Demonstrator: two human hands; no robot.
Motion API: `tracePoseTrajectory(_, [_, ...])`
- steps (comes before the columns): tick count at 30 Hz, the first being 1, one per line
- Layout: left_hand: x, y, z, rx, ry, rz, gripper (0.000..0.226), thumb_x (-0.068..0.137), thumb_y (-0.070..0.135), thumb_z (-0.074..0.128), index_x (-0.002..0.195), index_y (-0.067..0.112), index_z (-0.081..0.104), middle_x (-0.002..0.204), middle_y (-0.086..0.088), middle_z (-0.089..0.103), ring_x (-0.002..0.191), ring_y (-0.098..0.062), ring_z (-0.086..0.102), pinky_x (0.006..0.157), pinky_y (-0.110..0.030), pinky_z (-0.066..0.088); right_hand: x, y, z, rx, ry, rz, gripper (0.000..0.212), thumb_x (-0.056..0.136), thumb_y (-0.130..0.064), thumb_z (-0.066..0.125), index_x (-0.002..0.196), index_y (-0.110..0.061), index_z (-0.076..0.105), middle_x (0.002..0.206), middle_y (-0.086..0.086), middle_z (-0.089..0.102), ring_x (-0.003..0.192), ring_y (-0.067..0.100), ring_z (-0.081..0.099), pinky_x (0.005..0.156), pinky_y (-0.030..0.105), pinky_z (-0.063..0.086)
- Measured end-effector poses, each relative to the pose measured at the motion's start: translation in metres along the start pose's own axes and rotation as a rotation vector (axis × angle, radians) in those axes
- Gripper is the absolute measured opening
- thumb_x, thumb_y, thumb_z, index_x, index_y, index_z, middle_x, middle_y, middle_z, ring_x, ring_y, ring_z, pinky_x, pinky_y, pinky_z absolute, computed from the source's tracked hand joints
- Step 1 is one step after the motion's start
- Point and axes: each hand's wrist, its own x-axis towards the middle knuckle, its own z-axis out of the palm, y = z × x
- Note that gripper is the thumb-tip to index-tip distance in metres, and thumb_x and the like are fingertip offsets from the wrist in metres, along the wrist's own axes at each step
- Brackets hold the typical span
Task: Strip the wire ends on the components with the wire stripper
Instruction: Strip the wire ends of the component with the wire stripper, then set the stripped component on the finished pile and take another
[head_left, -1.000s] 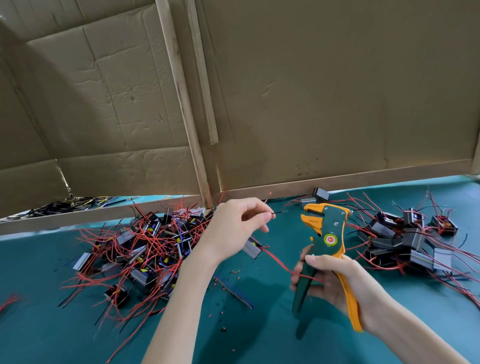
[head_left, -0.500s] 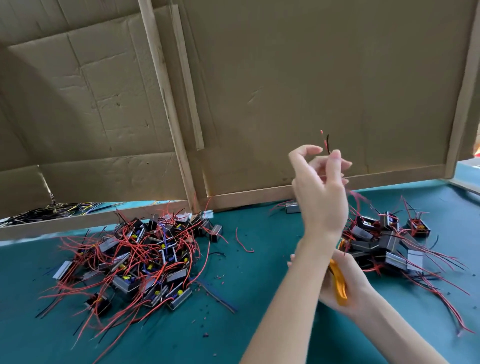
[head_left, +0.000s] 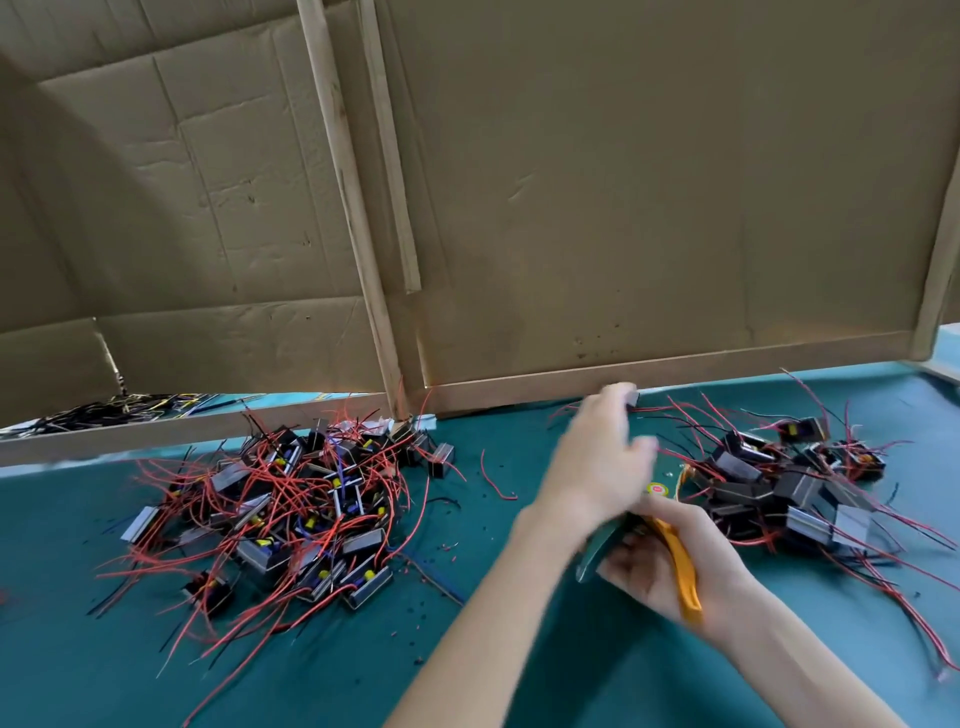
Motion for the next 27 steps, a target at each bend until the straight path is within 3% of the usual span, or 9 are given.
tracePoseTrajectory(3, [-0.004, -0.066, -0.044, 0.354, 0.123, -0.256, 0.052, 0.089, 0.0, 0.046, 0.139, 0.013, 0.038, 0.136, -0.015, 0.048, 0.123, -0.031, 0.047, 0.099, -0.04, 0.04, -0.002, 0.001, 0.004, -0.013, -0.026, -0.017, 0.01, 0.076, -0.007, 0.059, 0.08, 0.002, 0.062, 0.078, 0.021, 0.064, 0.068, 0.035, 0.068, 0.064, 0.045, 0.059])
tracePoseTrajectory(6, [-0.006, -0.111, -0.073, 0.582, 0.073, -0.461, 0.056, 0.092, 0.003, 0.049, 0.143, 0.014, 0.031, 0.137, -0.019, 0.039, 0.124, -0.034, 0.04, 0.096, -0.04, 0.041, -0.002, 0.001, 0.007, -0.04, -0.026, -0.019, 0.013, 0.072, -0.007, 0.062, 0.082, 0.001, 0.061, 0.079, 0.021, 0.065, 0.069, 0.036, 0.069, 0.064, 0.045, 0.059])
tracePoseTrajectory(13, [0.007, -0.151, -0.074, 0.846, -0.01, -0.488, 0.036, 0.097, 0.025, 0.05, 0.13, 0.013, 0.045, 0.13, -0.01, 0.055, 0.123, -0.03, 0.047, 0.094, -0.04, 0.041, -0.004, 0.003, 0.008, -0.09, -0.017, -0.003, 0.013, 0.072, -0.007, 0.062, 0.081, 0.002, 0.063, 0.079, 0.021, 0.065, 0.068, 0.037, 0.068, 0.064, 0.046, 0.059])
tracePoseTrajectory(17, [0.009, -0.157, -0.063, 0.891, 0.103, -0.446, 0.036, 0.098, 0.029, 0.051, 0.13, 0.013, 0.047, 0.133, -0.005, 0.053, 0.127, -0.026, 0.044, 0.101, -0.04, 0.035, -0.007, 0.0, 0.008, -0.082, -0.016, -0.004, 0.013, 0.073, -0.007, 0.061, 0.082, 0.002, 0.062, 0.079, 0.021, 0.065, 0.069, 0.037, 0.068, 0.064, 0.046, 0.06])
tracePoseTrajectory(20, [0.005, -0.153, -0.059, 0.801, 0.194, -0.332, 0.032, 0.097, 0.028, 0.051, 0.128, 0.019, 0.051, 0.125, 0.002, 0.059, 0.122, -0.022, 0.045, 0.098, -0.04, 0.031, -0.007, -0.002, 0.008, -0.08, -0.018, -0.008, 0.013, 0.073, -0.007, 0.061, 0.083, 0.001, 0.061, 0.078, 0.021, 0.065, 0.068, 0.036, 0.068, 0.063, 0.045, 0.06])
tracePoseTrajectory(23, [-0.006, -0.139, -0.064, 0.543, 0.153, -0.19, 0.042, 0.093, 0.021, 0.057, 0.133, 0.021, 0.049, 0.118, 0.004, 0.063, 0.114, -0.021, 0.052, 0.093, -0.037, 0.038, -0.006, -0.002, 0.008, -0.075, -0.015, -0.004, 0.014, 0.072, -0.007, 0.061, 0.083, 0.001, 0.061, 0.079, 0.021, 0.065, 0.069, 0.036, 0.069, 0.063, 0.046, 0.06])
tracePoseTrajectory(27, [-0.024, -0.119, -0.079, 0.284, 0.077, -0.05, 0.052, 0.084, 0.008, 0.065, 0.131, 0.027, 0.052, 0.104, 0.016, 0.064, 0.078, -0.016, 0.062, 0.077, -0.027, 0.045, -0.007, -0.001, 0.009, -0.078, -0.009, 0.001, 0.013, 0.072, -0.008, 0.061, 0.082, 0.001, 0.061, 0.078, 0.021, 0.065, 0.068, 0.035, 0.069, 0.062, 0.045, 0.06])
